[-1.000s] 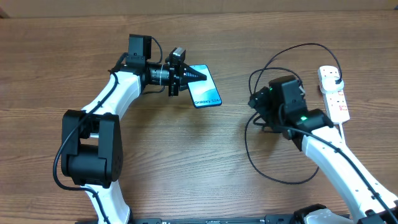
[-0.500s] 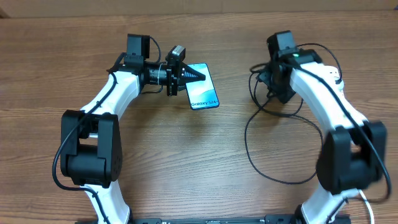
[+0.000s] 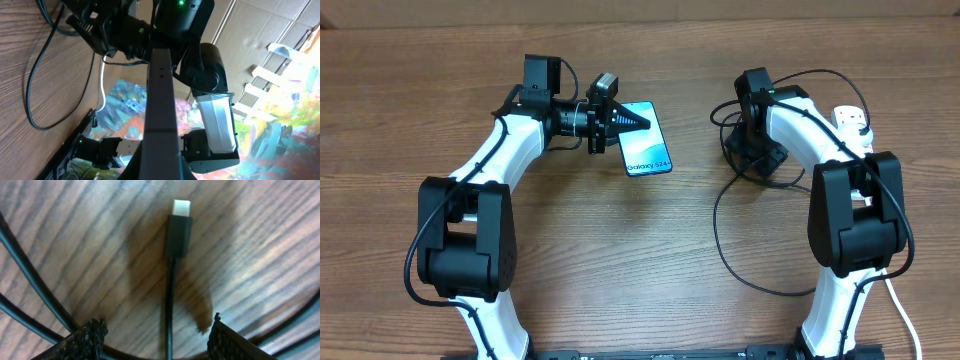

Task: Plug charger to phone and switch on socket
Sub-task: 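Move the right gripper to the black cable and grasp the USB-C plug, then carry the USB-C plug with the right gripper toward the phone's bottom port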

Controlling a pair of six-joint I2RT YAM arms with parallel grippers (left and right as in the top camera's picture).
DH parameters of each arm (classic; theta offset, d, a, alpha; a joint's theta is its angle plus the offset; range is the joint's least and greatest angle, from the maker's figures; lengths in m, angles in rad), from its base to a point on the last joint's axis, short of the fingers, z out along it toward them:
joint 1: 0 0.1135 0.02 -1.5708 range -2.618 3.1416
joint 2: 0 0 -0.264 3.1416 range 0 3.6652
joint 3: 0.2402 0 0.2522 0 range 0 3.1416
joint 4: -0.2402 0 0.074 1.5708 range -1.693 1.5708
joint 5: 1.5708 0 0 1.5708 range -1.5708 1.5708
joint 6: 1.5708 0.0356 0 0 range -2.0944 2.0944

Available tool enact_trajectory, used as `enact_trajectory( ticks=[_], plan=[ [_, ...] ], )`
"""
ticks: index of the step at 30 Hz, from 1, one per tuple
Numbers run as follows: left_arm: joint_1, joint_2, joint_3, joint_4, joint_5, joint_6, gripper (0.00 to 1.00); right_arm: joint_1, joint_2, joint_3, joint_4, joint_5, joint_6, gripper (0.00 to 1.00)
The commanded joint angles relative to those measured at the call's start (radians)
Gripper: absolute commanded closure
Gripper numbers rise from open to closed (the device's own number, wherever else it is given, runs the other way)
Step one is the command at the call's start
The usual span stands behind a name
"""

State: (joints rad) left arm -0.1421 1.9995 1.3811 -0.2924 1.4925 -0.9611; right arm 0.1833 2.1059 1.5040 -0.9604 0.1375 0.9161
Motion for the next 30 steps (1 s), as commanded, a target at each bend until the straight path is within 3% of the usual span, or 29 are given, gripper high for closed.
enact_trajectory(
  ticks=[1, 6, 17, 30],
  plan=[
    [0.004, 0.001, 0.029, 0.002, 0.062, 0.019, 0.96, -0.007, -0.001, 0.021, 0.022, 0.0, 0.007, 0.34],
    [0.004, 0.001, 0.029, 0.002, 0.08, 0.018, 0.96, -0.011, -0.001, 0.021, 0.035, 0.04, 0.007, 0.45],
    [0.004, 0.001, 0.029, 0.002, 0.078, 0.018, 0.96, -0.013, 0.0, -0.055, 0.059, 0.053, 0.05, 0.48],
    [0.004, 0.001, 0.029, 0.002, 0.068, 0.019, 0.96, -0.015, 0.0, -0.085, 0.082, 0.038, 0.053, 0.88]
  ],
)
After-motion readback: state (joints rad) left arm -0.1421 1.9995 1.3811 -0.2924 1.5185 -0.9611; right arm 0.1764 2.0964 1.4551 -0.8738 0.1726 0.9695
